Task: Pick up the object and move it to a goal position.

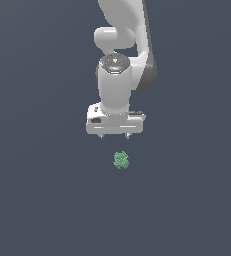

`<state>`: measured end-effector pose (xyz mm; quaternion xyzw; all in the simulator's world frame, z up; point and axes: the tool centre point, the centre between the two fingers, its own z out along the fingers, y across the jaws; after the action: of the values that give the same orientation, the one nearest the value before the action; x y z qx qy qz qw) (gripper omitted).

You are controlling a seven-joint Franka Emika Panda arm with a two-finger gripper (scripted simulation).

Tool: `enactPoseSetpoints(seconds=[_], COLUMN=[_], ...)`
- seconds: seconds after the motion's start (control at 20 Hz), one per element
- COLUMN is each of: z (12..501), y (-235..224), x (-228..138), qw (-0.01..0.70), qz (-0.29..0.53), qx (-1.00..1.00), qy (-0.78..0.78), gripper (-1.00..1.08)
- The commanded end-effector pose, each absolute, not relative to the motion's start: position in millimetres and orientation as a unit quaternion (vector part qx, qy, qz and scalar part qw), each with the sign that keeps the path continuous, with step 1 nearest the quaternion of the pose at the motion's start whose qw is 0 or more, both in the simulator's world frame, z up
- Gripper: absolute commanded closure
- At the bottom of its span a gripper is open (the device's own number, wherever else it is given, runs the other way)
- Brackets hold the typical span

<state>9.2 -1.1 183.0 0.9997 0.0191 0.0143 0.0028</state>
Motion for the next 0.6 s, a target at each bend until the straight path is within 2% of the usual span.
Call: enactPoseSetpoints(seconds=[0.0,0.55], z=[183,177], y=[-1,13], x=[9,7], qw=[0.003,-0.005], qz=[0.014,0.011], qx=[1.0,1.0], qy=[0.019,0.0], gripper=[-0.92,-0.92])
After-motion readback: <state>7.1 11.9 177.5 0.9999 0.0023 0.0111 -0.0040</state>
